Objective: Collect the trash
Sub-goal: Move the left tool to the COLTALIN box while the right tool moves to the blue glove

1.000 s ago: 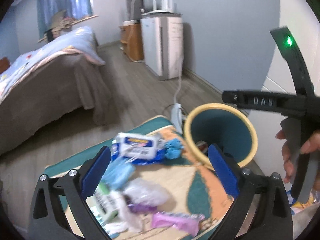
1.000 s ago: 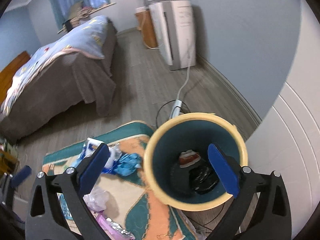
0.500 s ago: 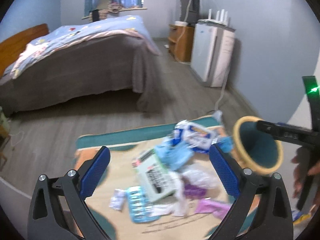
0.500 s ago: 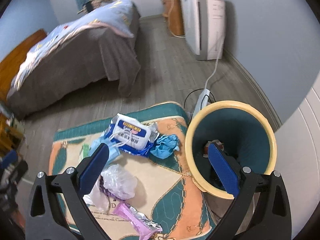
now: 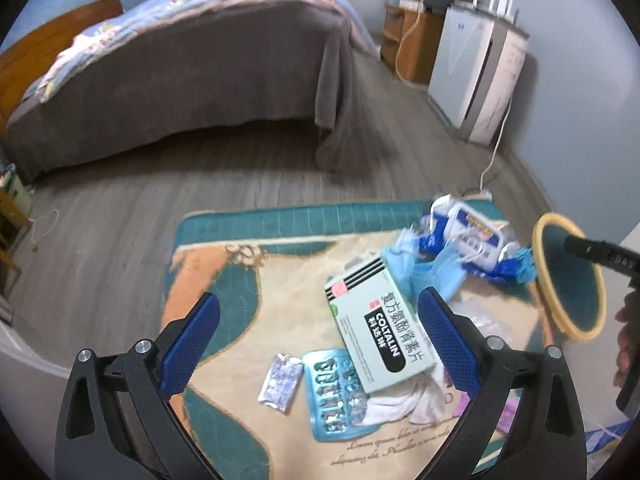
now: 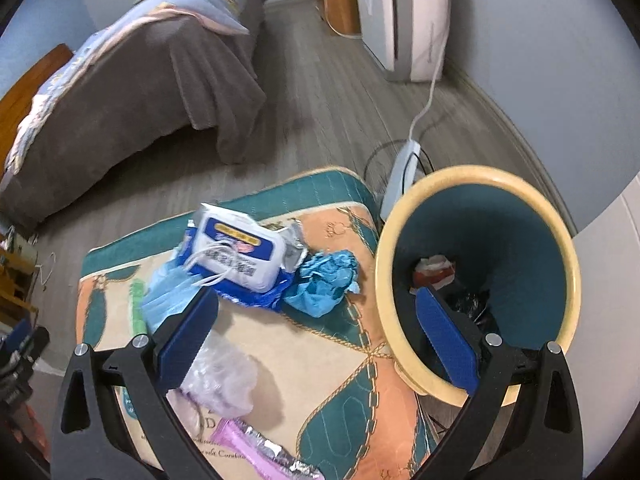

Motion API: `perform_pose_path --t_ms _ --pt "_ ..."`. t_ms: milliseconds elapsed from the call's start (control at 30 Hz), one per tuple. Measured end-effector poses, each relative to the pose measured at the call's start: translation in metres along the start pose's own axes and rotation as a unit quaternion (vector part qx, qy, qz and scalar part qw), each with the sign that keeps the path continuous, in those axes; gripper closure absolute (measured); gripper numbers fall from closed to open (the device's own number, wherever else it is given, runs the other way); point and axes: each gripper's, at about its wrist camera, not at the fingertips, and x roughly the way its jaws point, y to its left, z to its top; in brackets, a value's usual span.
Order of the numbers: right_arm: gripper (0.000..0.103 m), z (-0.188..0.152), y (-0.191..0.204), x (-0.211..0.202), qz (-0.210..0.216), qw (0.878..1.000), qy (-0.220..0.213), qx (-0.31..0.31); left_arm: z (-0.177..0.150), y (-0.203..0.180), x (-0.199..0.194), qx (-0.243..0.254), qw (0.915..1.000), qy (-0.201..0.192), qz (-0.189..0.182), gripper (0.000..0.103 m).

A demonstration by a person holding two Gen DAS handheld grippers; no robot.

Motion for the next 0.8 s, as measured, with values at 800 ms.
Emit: perform_pose_path --t_ms 800 --pt "0.01 0.015 0.01 0.079 -0.016 0.994 0.093 -0.049 -0.017 -0.023 0.131 -0.03 0.9819 0.179 -0.053 0.006"
